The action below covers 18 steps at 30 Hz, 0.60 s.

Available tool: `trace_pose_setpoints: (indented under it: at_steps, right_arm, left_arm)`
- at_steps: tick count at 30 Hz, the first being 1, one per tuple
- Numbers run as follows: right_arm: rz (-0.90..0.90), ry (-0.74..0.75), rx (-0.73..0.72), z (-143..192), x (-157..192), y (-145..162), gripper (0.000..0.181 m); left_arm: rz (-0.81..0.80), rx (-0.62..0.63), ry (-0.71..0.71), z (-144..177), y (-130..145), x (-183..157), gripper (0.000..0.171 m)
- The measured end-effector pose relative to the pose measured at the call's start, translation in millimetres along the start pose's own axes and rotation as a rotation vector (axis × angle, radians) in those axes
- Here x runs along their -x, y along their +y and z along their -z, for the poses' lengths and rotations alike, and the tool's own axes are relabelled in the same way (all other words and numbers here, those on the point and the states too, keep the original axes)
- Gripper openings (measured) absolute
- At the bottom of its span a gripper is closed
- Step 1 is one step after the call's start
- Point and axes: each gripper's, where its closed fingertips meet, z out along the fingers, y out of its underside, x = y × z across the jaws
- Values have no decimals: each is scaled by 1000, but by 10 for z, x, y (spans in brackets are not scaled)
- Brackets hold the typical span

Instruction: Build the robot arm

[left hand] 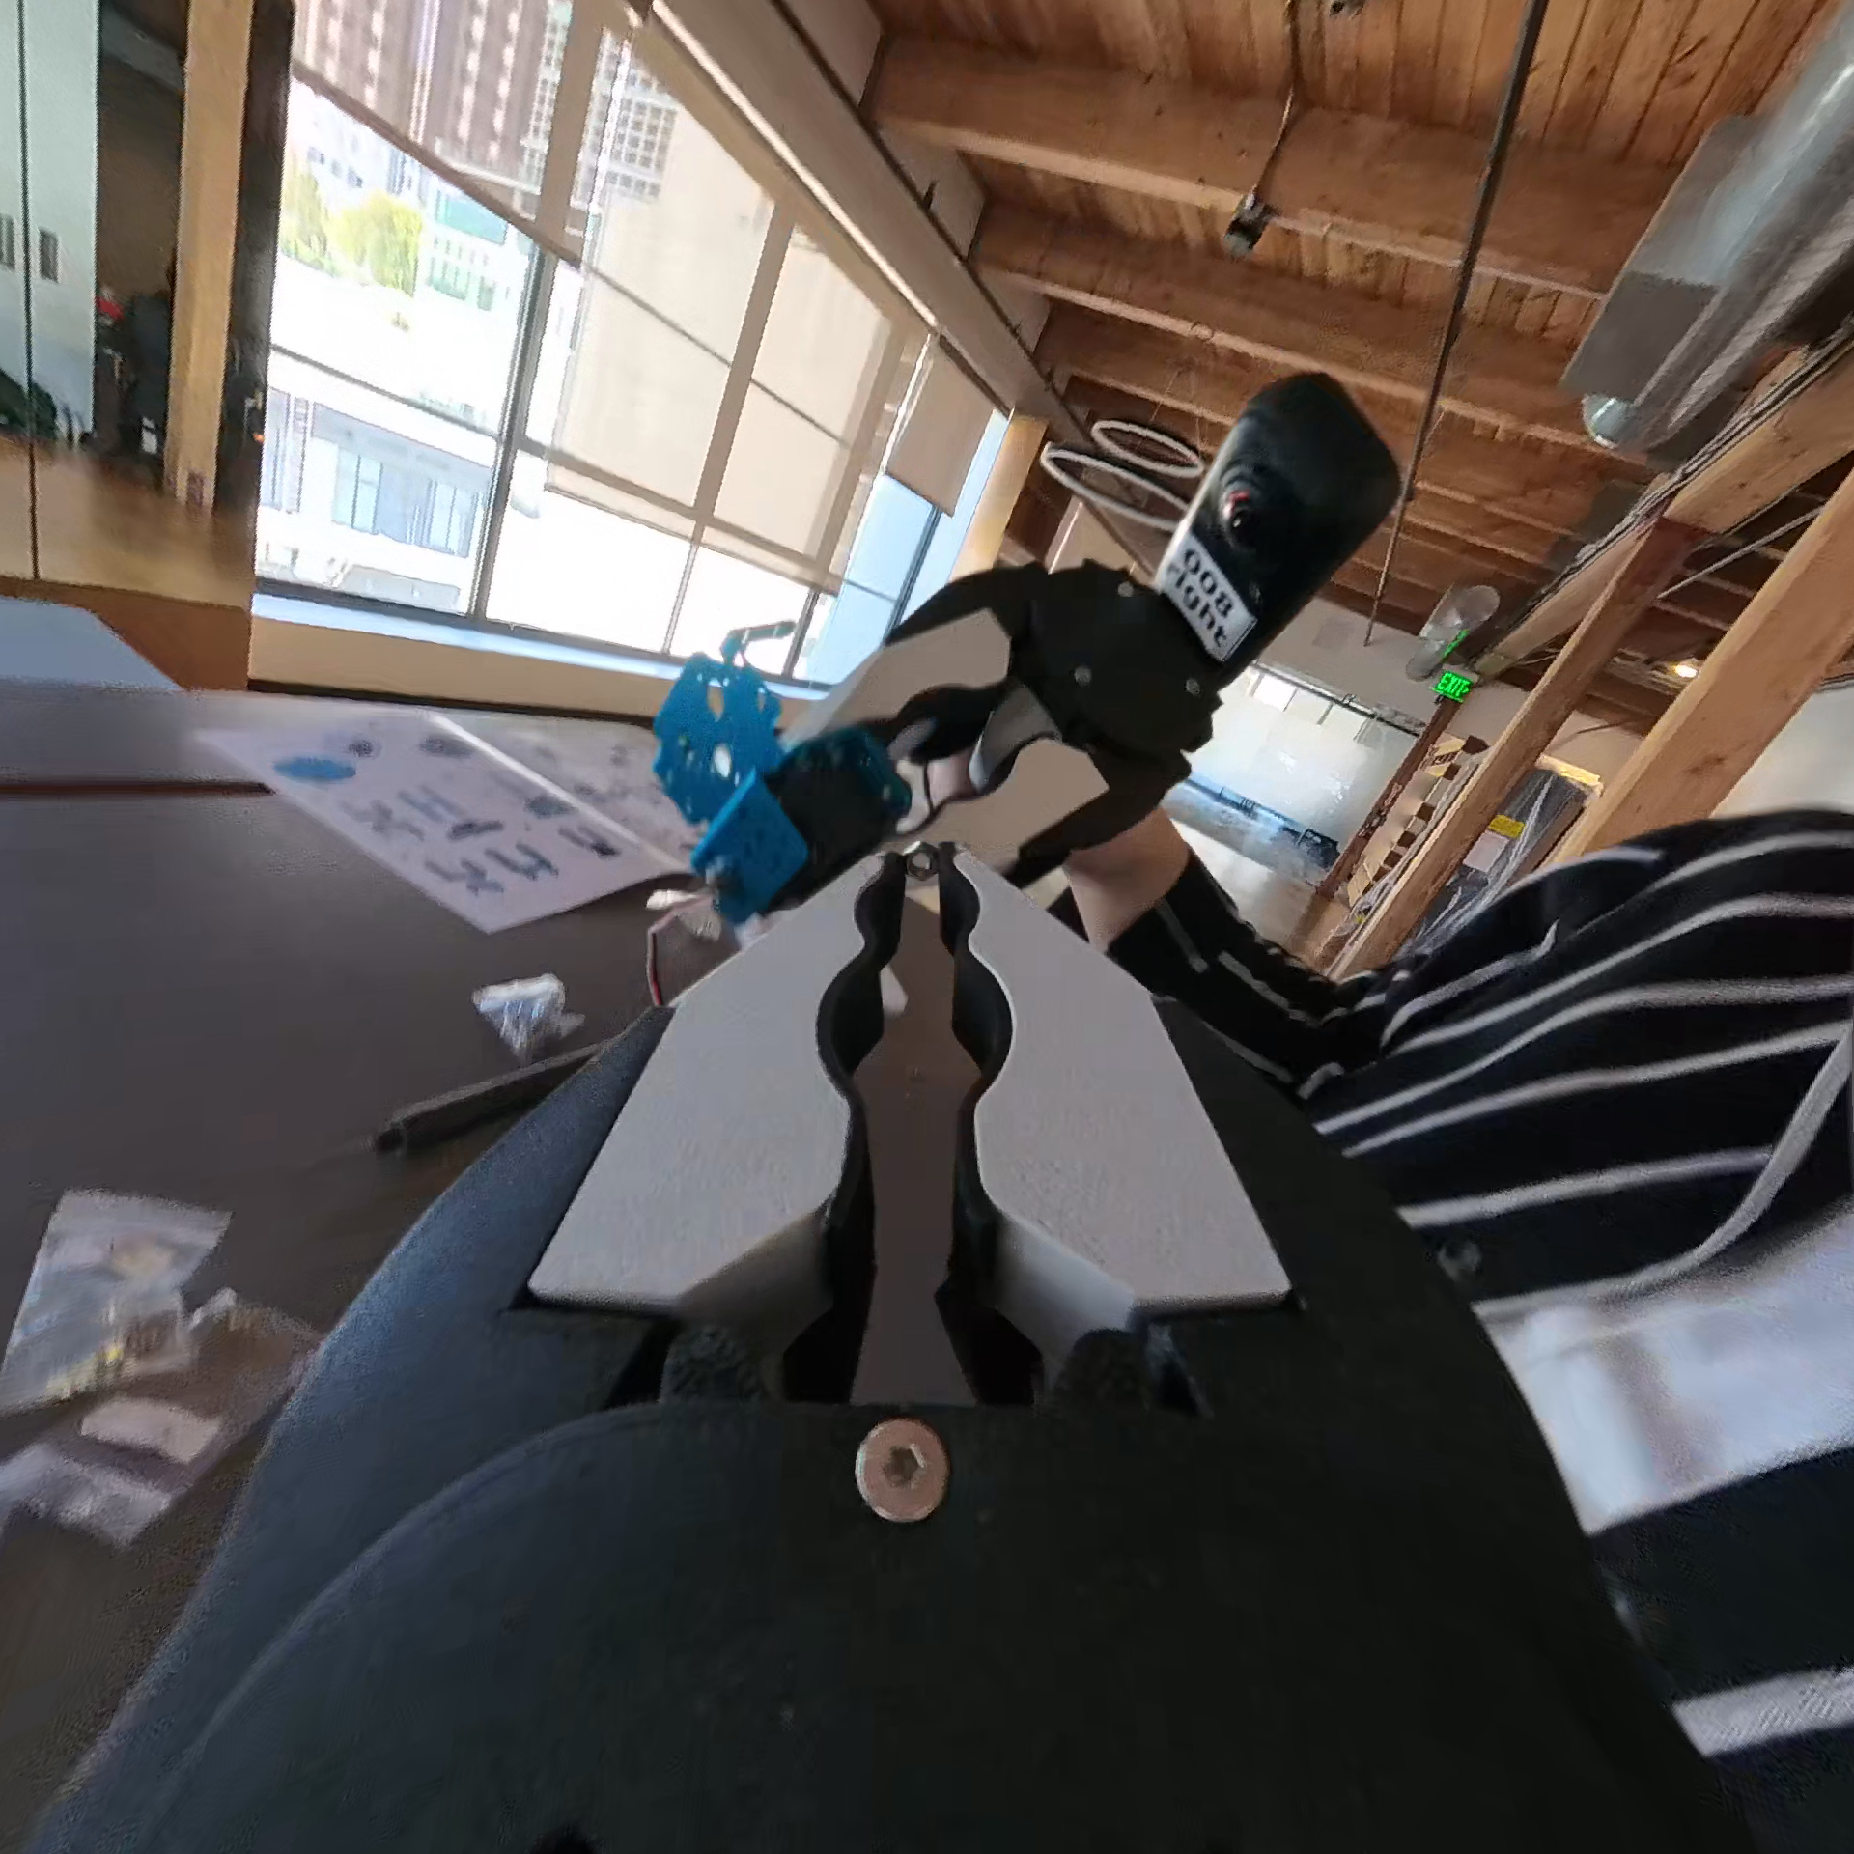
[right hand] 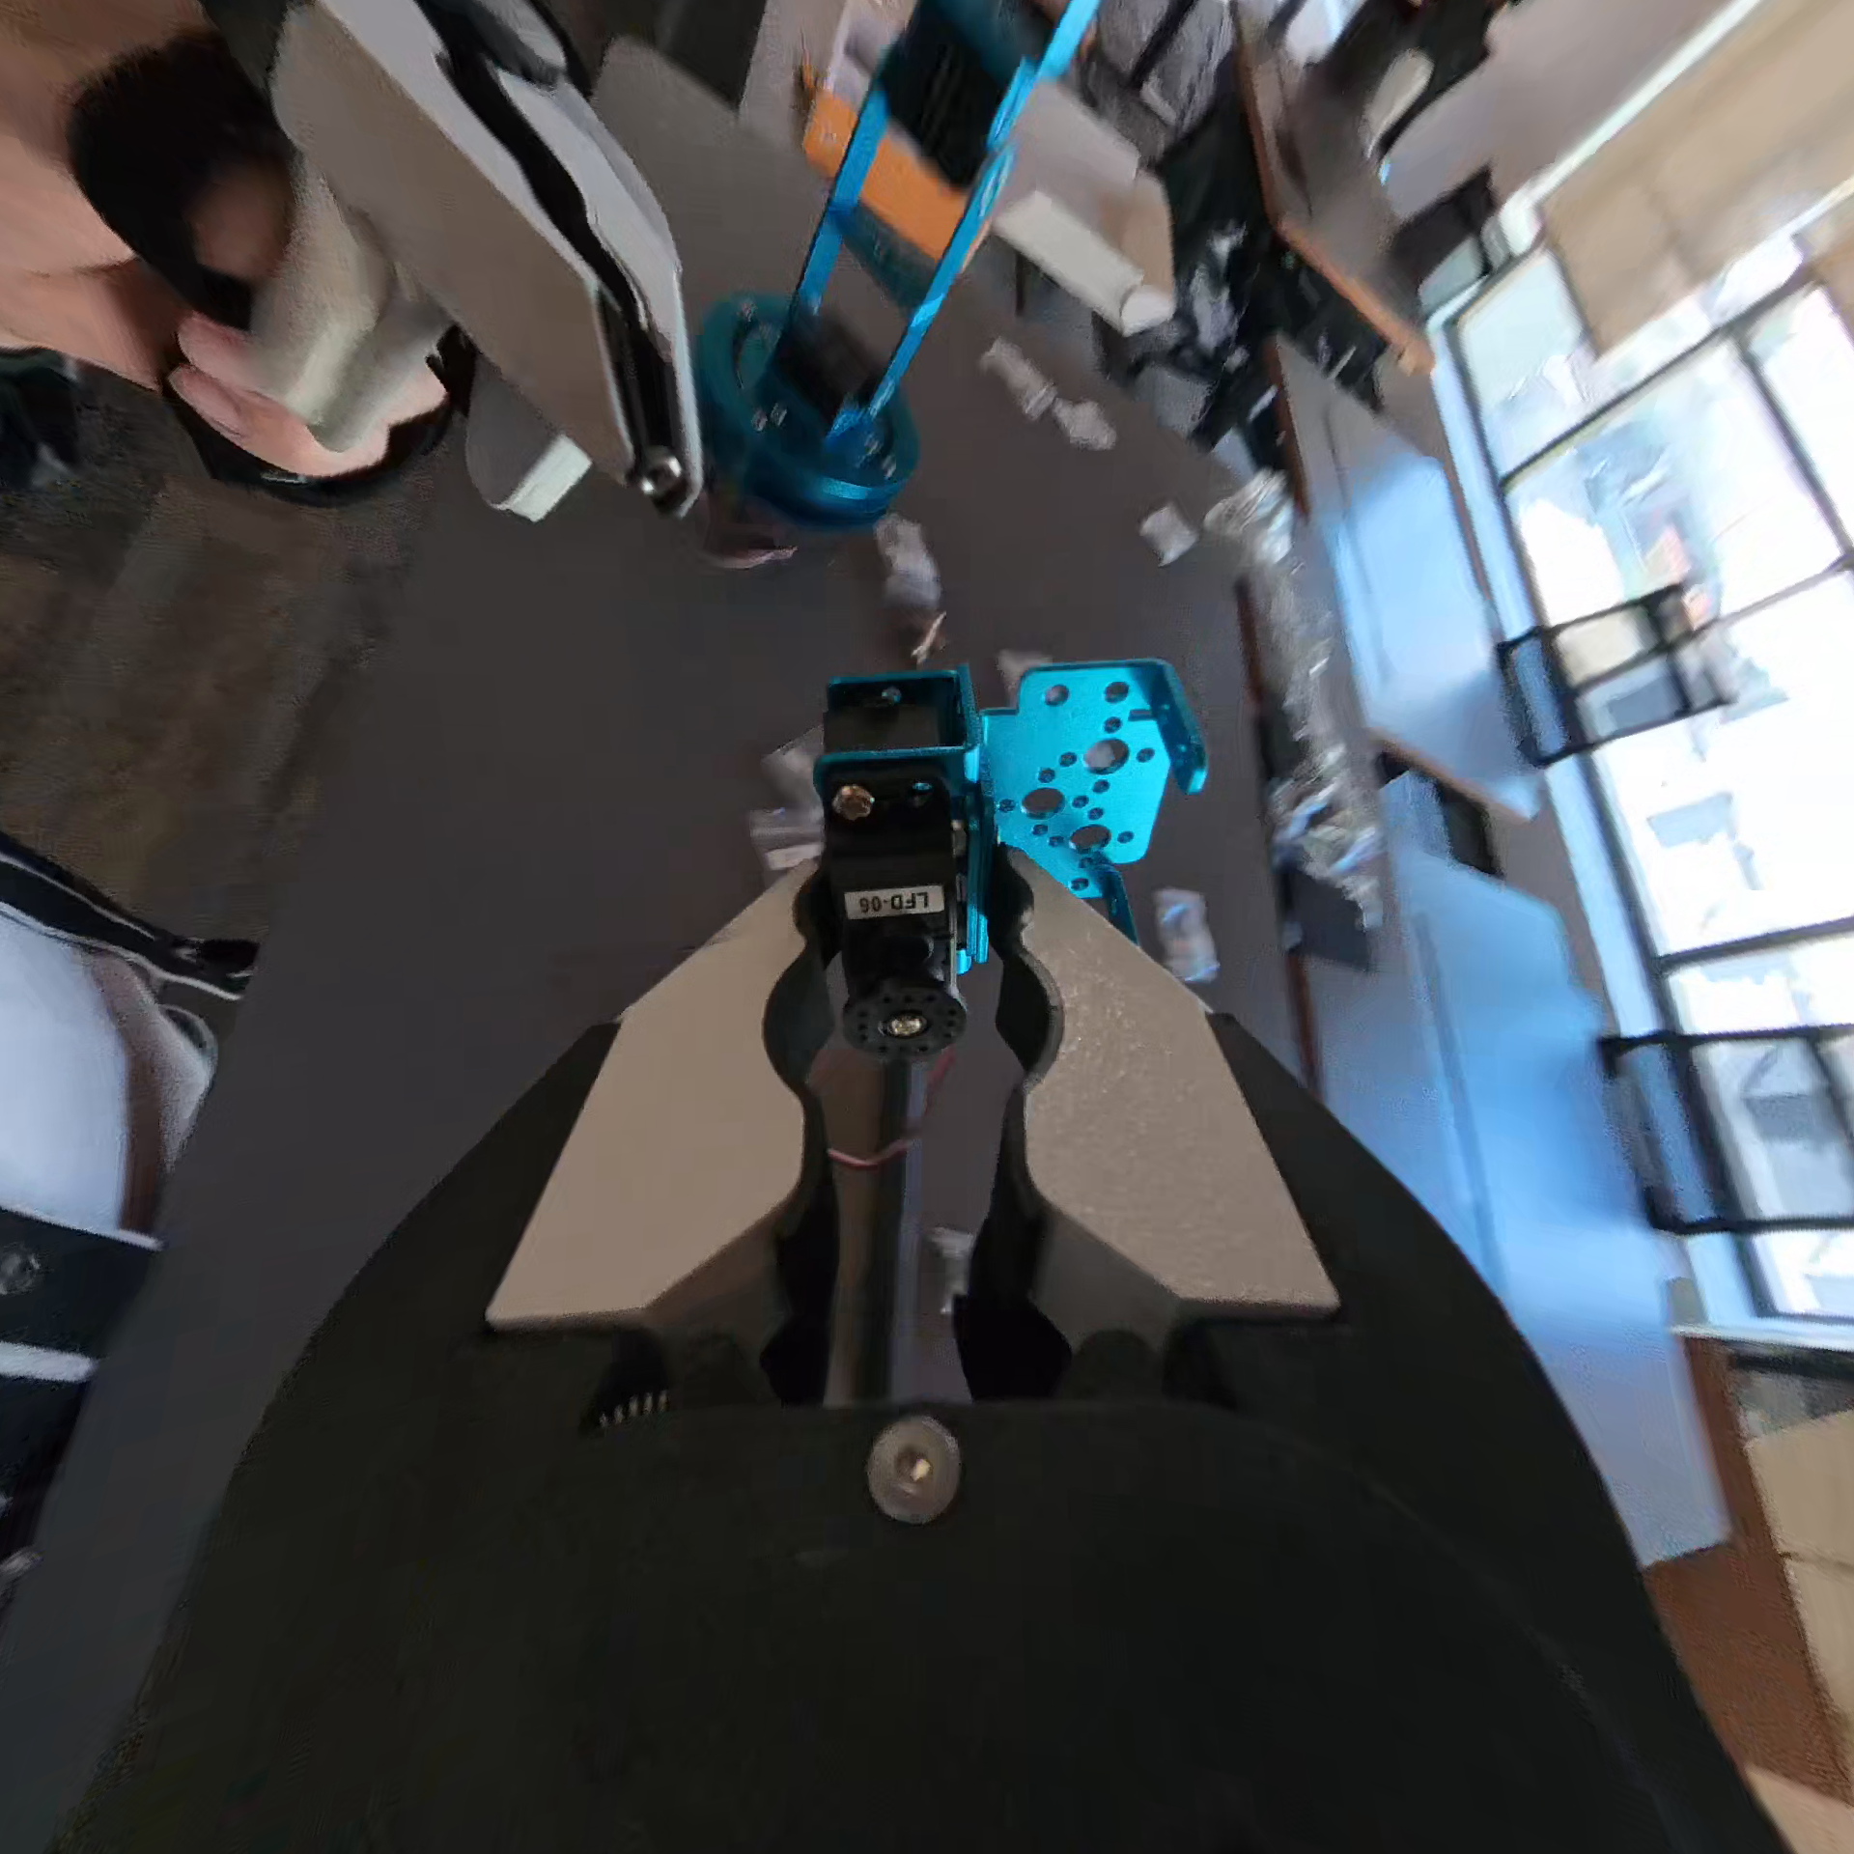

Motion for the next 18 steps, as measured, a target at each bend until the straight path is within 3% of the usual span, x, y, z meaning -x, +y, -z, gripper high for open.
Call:
trace_pose_setpoints:
  at_steps: [4, 7, 11, 18]
  right_arm:
    - [-252, -234, -47, -501, 741, 382, 28]
    - [-384, -337, -50, -718, 1045, 576, 28]
    - [-499, -436, -133, -788, 1229, 589, 28]
    - [-527, -478, -302, -737, 1324, 536, 28]
  left_arm:
    - [-90, 39, 3, 165, 537, 164, 4]
    - [-254, 110, -33, 210, 848, 247, 4]
    - [-387, 217, -60, 186, 1152, 342, 4]
    - [-432, 307, -60, 122, 1288, 327, 4]
